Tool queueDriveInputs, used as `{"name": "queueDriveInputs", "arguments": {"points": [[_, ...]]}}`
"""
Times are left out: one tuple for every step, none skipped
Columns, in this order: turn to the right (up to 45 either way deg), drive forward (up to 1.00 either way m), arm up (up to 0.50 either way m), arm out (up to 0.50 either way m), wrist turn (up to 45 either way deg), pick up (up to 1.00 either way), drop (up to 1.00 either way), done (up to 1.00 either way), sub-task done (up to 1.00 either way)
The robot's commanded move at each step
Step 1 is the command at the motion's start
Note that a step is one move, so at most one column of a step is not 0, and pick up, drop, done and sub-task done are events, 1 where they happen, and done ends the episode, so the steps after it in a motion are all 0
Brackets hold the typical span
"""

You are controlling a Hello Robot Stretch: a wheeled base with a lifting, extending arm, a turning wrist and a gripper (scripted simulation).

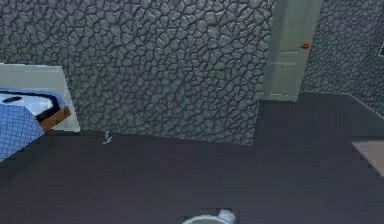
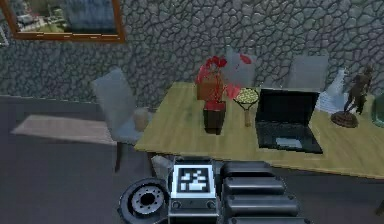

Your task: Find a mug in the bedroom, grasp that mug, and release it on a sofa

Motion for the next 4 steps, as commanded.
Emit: {"name": "queueDriveInputs", "arguments": {"points": [[0.0, 0.4, 0.0, 0.0, 0.0, 0.0, 0.0, 0.0, 0.0], [45.0, 0.0, 0.0, 0.0, 0.0, 0.0, 0.0, 0.0, 0.0], [0.0, 1.0, 0.0, 0.0, 0.0, 0.0, 0.0, 0.0, 0.0], [6.0, 0.0, 0.0, 0.0, 0.0, 0.0, 0.0, 0.0, 0.0]]}}
